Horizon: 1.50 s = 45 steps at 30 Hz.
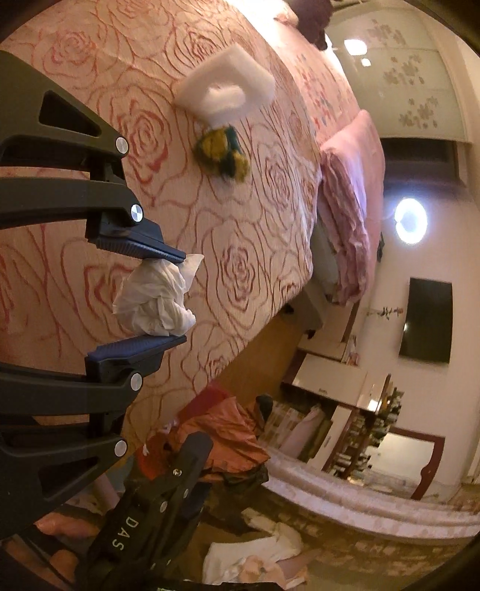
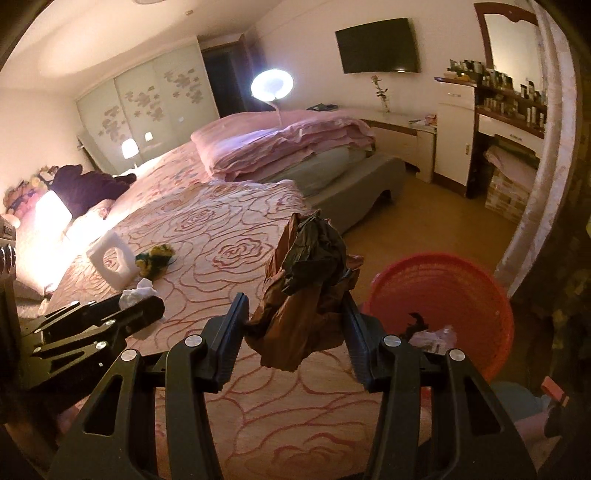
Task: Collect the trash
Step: 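Carry the tissue and brown bag over the red wastebasket, then open both grippers to drop the tissue and bag into the wastebasket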
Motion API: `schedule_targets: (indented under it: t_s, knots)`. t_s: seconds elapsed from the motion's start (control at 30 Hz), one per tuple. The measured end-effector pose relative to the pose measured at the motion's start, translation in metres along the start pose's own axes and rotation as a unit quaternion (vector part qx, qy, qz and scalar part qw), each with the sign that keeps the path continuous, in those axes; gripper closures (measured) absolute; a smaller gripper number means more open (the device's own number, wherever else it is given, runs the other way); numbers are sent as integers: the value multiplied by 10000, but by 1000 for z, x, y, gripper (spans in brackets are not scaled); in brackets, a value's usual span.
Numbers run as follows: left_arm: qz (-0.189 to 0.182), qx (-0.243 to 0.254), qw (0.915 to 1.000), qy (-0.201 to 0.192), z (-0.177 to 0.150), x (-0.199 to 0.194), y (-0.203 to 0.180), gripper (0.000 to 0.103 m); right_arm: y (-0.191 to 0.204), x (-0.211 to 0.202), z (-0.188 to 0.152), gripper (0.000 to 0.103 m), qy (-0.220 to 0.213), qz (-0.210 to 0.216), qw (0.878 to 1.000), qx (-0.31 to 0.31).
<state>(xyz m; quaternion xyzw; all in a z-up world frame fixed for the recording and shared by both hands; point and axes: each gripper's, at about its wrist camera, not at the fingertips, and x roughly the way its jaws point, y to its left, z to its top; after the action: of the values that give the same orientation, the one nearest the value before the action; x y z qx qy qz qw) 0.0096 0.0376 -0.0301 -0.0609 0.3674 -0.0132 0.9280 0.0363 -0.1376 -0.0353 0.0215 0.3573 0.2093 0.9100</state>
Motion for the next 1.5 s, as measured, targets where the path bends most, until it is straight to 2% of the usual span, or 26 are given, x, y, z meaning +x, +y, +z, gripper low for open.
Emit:
schedule_targets:
  t_s: [0.6, 0.83, 0.93, 1.17, 1.5]
  knots:
    - [-706, 526, 9955, 346, 21, 46, -60, 67, -66, -7, -4, 54, -55, -440, 9975, 552]
    - [-931, 766, 9913, 537, 26, 70, -88, 66, -95, -5, -8, 54, -11, -676, 9956, 642]
    - [-1159, 887, 9866, 725, 27, 85, -102, 66, -110, -2, -10, 54, 32, -748, 9944, 748]
    - [-1304, 1166, 9797, 983, 26, 113, -133, 66, -137, 8, -15, 54, 155, -868, 9915, 955]
    - [-1371, 1282, 9740, 1267, 25, 141, -150, 66, -169, 24, -26, 53, 395, -946, 9865, 1279]
